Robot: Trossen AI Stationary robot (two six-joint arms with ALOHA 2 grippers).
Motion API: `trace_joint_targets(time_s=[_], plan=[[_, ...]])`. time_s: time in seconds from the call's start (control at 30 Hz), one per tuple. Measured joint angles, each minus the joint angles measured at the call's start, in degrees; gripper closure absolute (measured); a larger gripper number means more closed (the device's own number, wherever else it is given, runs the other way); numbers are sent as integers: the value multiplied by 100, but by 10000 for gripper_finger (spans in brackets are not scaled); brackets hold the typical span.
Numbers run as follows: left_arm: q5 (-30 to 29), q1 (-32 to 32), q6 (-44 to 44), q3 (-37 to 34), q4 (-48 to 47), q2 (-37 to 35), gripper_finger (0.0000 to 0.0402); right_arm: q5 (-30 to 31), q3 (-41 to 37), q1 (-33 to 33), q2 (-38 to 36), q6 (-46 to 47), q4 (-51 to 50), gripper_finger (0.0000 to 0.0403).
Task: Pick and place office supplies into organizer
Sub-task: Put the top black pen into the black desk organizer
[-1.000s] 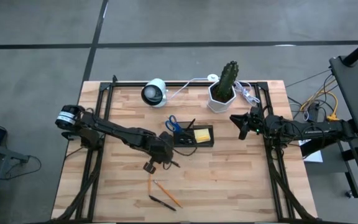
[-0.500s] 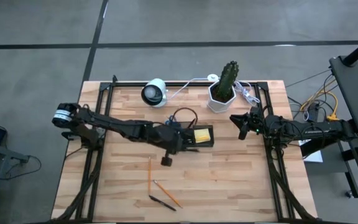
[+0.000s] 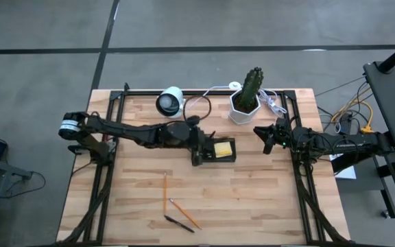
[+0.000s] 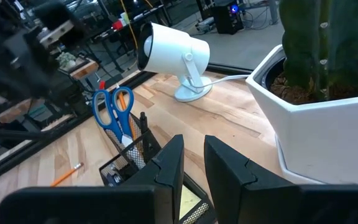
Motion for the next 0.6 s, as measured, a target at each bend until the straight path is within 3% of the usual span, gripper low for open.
trace_joint_targets(time_s=[0.6], plan=[[-2154, 116, -749, -569, 1247, 13, 391, 0, 0, 0, 0, 0, -2, 349]])
